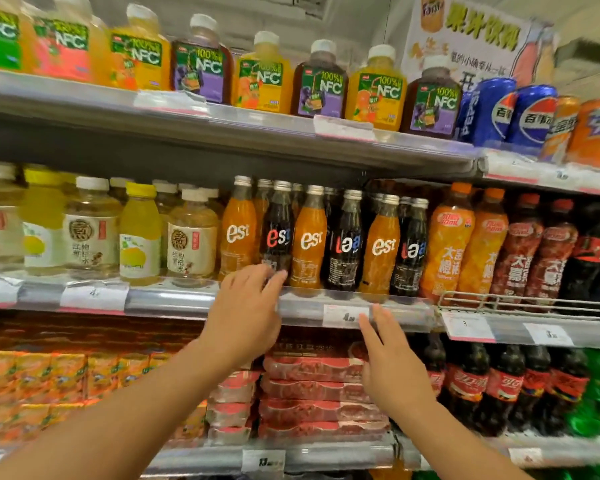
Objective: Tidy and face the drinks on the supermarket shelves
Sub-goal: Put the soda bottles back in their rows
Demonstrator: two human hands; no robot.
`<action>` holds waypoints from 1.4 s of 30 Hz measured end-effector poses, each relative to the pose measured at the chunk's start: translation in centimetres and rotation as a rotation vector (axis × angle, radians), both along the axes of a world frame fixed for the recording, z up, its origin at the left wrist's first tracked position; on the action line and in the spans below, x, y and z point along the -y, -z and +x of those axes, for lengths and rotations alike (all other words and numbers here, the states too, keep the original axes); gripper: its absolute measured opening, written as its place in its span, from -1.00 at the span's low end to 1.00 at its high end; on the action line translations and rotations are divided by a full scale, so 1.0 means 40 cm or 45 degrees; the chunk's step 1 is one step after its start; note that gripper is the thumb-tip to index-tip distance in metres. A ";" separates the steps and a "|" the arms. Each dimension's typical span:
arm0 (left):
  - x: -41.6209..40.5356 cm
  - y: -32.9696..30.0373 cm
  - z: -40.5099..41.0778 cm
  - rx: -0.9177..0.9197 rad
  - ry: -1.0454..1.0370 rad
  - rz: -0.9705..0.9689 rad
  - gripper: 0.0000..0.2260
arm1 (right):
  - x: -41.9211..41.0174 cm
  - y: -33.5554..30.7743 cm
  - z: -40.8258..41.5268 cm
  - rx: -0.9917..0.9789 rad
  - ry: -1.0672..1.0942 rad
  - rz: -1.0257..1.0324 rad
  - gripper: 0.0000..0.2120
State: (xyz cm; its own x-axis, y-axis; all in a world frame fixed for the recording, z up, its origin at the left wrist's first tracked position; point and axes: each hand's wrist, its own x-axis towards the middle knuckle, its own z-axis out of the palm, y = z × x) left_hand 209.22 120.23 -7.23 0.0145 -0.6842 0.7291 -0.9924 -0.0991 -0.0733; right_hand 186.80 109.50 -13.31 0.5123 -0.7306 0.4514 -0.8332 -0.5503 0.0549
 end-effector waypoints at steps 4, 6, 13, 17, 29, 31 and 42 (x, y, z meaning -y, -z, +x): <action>0.051 -0.188 0.021 -0.006 0.004 -0.204 -0.39 | 0.003 0.004 0.000 -0.035 0.006 -0.009 -0.26; 0.079 -0.252 0.031 -0.006 -0.061 -0.162 -0.34 | 0.009 0.005 -0.002 -0.040 -0.009 -0.013 -0.25; 0.133 -0.323 0.055 0.048 -0.279 -0.028 -0.39 | 0.033 0.006 -0.017 -0.034 -0.092 -0.006 -0.25; 0.126 -0.328 0.034 0.039 -0.268 -0.140 -0.49 | 0.036 0.005 -0.027 -0.013 -0.163 0.006 -0.26; 0.075 -0.294 -0.039 -0.621 0.175 -0.271 -0.80 | 0.139 -0.482 -0.074 0.862 -0.349 0.066 -0.53; 0.074 -0.289 -0.041 -0.638 0.196 -0.262 -0.76 | 0.165 -0.528 -0.050 0.771 -0.316 0.064 -0.38; 0.068 -0.261 -0.023 -0.701 0.182 -0.293 -0.73 | 0.211 -0.500 0.012 0.764 -0.247 0.183 -0.34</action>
State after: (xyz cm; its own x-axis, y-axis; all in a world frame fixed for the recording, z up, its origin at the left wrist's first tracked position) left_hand 208.32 117.52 3.19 0.3505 -0.5331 0.7701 -0.8832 0.0855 0.4611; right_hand 187.29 101.06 6.70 0.3302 -0.7243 0.6052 -0.5807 -0.6614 -0.4747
